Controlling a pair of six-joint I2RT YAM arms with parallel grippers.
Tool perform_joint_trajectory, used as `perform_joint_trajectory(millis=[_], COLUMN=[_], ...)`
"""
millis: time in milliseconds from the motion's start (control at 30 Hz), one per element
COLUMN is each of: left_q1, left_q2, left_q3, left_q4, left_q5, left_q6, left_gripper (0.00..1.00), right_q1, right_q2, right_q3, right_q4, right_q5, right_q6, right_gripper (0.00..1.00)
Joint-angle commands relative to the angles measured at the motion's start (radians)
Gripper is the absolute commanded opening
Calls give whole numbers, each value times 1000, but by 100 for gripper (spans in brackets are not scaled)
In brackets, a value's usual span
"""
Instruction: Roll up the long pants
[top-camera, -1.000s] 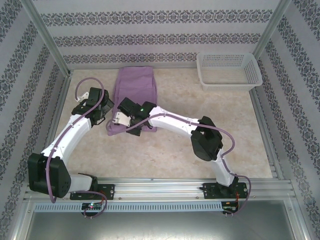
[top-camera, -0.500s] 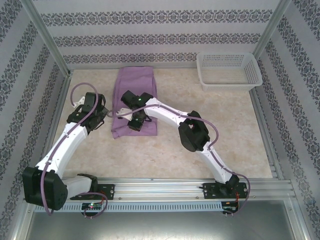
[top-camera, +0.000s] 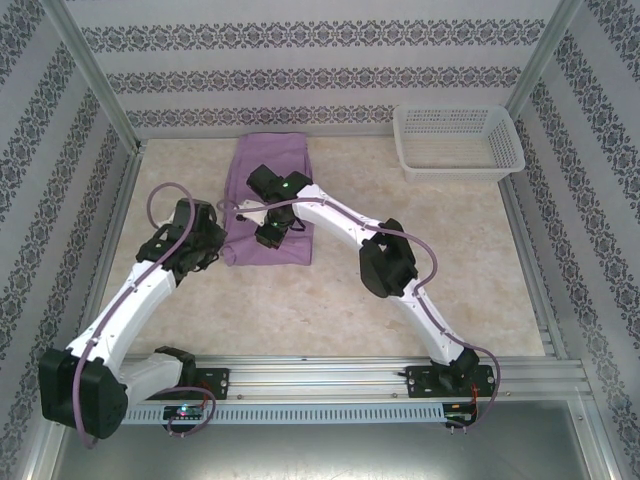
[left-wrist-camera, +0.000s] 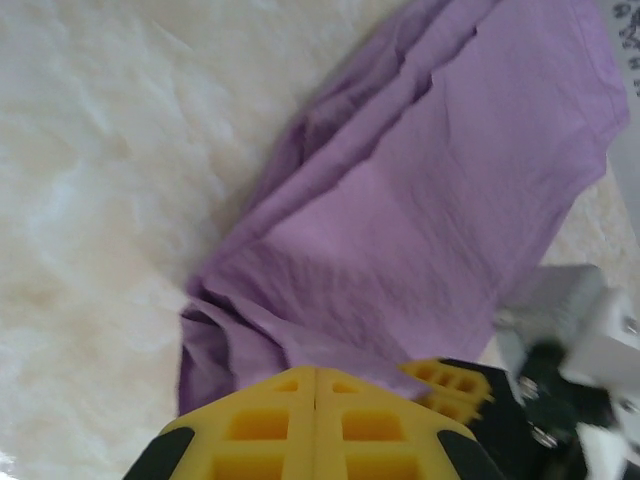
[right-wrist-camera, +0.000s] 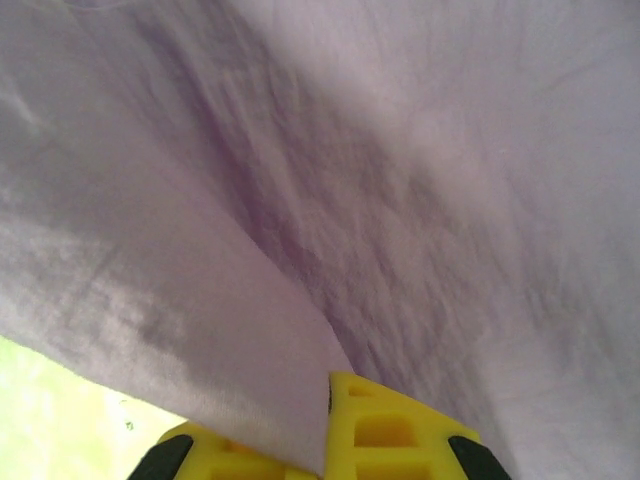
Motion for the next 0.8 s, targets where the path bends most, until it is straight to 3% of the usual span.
perform_joint_trajectory(millis=[0,267,533,767], left_q1=[-35,-109,-178,-200], left_q2=[71,233,255,317], left_q3=[45,138,107,102], left_q4=[76,81,90,97], left_q5=[8,13,40,-17], left_q6=[-33,-95,-216,-204], left_gripper=[0,0,0,0], right_q1=[-10,-27,-45,-50], right_q2=[36,84,110,115], right_q3=[41,73,89,89], right_q4=[-27,-22,-21,-20], right_q5=[-47,-81,-102,-117], right_q6=[13,34,41,46], right_gripper=[1,1,3,4])
